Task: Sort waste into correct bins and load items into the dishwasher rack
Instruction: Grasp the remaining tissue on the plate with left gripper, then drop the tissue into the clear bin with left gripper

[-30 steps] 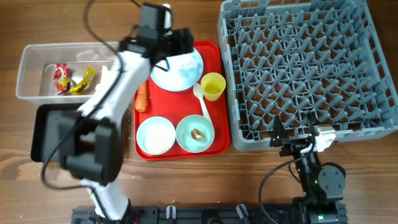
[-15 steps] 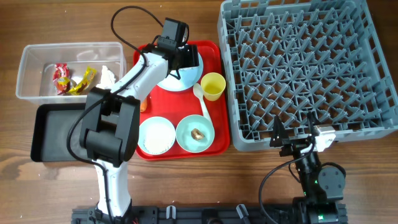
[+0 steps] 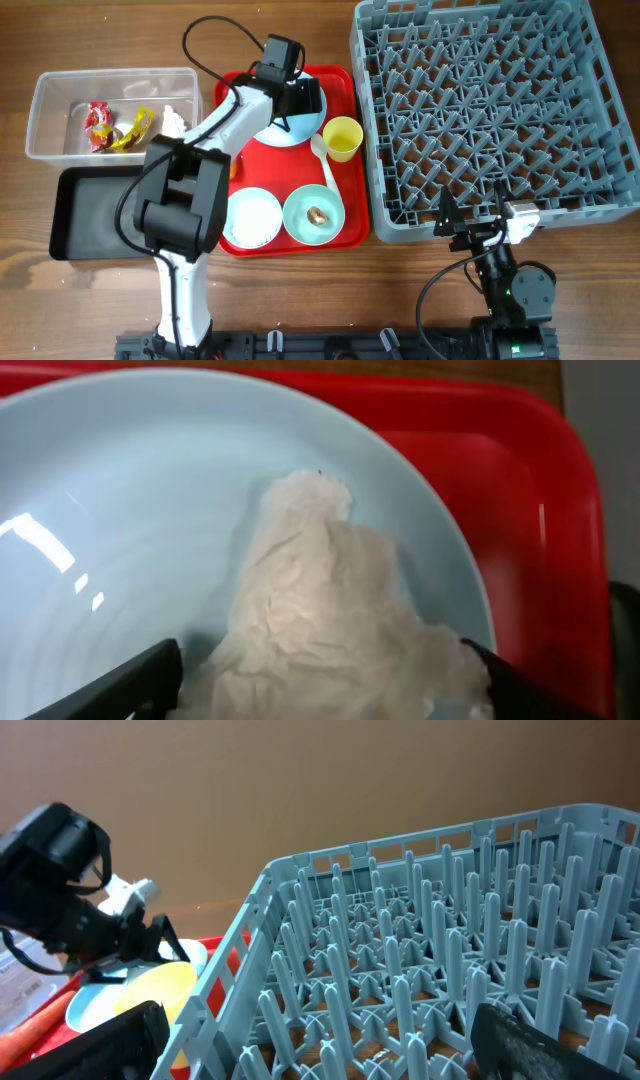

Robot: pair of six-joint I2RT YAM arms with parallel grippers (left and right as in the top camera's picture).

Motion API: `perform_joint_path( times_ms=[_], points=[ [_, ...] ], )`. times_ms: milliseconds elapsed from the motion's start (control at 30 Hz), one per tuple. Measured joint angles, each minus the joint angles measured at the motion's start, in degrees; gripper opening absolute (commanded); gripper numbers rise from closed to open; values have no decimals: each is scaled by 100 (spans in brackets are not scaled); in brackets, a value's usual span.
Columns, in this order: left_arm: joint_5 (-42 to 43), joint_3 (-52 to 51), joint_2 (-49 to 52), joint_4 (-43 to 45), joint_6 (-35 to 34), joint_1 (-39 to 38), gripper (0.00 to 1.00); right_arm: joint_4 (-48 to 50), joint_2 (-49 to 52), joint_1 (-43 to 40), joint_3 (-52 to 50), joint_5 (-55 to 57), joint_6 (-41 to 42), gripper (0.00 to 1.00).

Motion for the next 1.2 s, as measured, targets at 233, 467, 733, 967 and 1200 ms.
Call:
perform_joint_path(
  times_ms=[233,467,733,967,1200],
  points=[
    [-7,0,26,-20,28,0,29,0,0,0,0,0,-2,100],
    [-74,0,-11,-2,44,28,4,0,0,0,0,0,-2,100],
    [-710,-17,-1679,-286,232,660,4,0,0,0,0,0,-2,100],
    [-879,33,-2538,-1241,223,2140,11,0,0,0,0,0,-2,99],
    [-726,24,-2035,-1836,68,3289,48,0,0,0,0,0,-2,100]
  ],
)
